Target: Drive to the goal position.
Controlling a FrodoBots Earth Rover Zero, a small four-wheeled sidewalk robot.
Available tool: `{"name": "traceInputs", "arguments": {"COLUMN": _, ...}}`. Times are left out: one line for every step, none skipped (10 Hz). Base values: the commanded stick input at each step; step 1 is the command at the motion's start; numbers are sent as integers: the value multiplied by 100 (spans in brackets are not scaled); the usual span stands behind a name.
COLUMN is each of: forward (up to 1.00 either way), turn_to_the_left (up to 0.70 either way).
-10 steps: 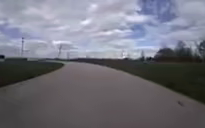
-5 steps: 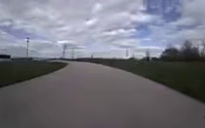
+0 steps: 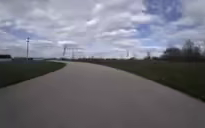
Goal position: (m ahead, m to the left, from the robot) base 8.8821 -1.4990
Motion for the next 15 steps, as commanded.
{"name": "traceInputs", "arguments": {"forward": 100, "turn_to_the_left": 0}}
{"name": "traceInputs", "arguments": {"forward": 100, "turn_to_the_left": 0}}
{"name": "traceInputs", "arguments": {"forward": 100, "turn_to_the_left": 0}}
{"name": "traceInputs", "arguments": {"forward": 100, "turn_to_the_left": 0}}
{"name": "traceInputs", "arguments": {"forward": 100, "turn_to_the_left": 0}}
{"name": "traceInputs", "arguments": {"forward": 100, "turn_to_the_left": 0}}
{"name": "traceInputs", "arguments": {"forward": 100, "turn_to_the_left": 0}}
{"name": "traceInputs", "arguments": {"forward": 100, "turn_to_the_left": 0}}
{"name": "traceInputs", "arguments": {"forward": 100, "turn_to_the_left": 0}}
{"name": "traceInputs", "arguments": {"forward": 100, "turn_to_the_left": 0}}
{"name": "traceInputs", "arguments": {"forward": 100, "turn_to_the_left": 0}}
{"name": "traceInputs", "arguments": {"forward": 100, "turn_to_the_left": 0}}
{"name": "traceInputs", "arguments": {"forward": 100, "turn_to_the_left": 0}}
{"name": "traceInputs", "arguments": {"forward": 100, "turn_to_the_left": 0}}
{"name": "traceInputs", "arguments": {"forward": 100, "turn_to_the_left": 0}}
